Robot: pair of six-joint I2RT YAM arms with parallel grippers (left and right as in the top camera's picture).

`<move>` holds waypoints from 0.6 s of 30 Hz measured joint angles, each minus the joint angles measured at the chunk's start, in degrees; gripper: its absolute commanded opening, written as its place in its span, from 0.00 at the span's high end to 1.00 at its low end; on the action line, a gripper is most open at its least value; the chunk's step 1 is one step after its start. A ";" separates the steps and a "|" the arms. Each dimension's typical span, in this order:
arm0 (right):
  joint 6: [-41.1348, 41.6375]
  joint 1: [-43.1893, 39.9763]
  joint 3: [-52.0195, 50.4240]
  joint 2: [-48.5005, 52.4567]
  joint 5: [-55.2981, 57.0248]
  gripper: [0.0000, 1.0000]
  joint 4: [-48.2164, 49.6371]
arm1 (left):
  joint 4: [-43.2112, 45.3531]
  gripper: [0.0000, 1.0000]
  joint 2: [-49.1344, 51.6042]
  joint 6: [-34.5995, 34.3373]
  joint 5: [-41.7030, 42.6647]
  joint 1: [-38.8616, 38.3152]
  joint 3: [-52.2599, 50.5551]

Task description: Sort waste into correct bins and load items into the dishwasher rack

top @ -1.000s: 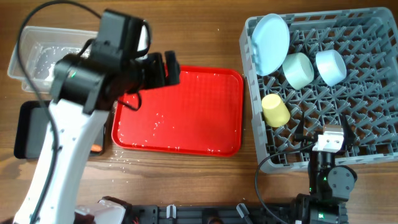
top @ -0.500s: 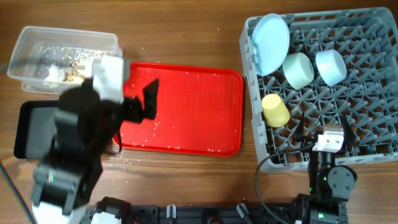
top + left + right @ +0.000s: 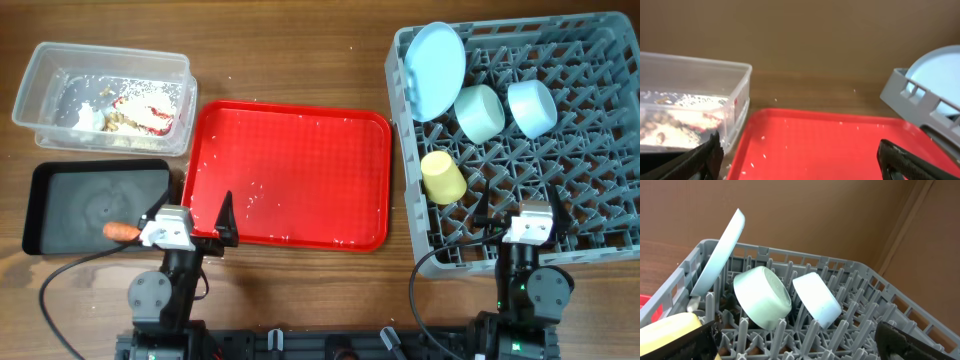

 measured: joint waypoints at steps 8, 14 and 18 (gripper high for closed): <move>0.00 0.00 0.00 0.00 -0.02 0.00 -0.02 | 1.33 0.00 -0.02 0.00 0.04 -0.72 -1.57; 0.00 0.00 0.00 0.00 -0.02 0.00 -0.02 | 1.33 0.00 -0.02 0.00 0.04 -0.72 -1.57; 0.00 0.00 0.00 0.00 0.00 0.00 -0.02 | 1.33 0.00 -0.02 0.00 0.04 -0.72 -1.57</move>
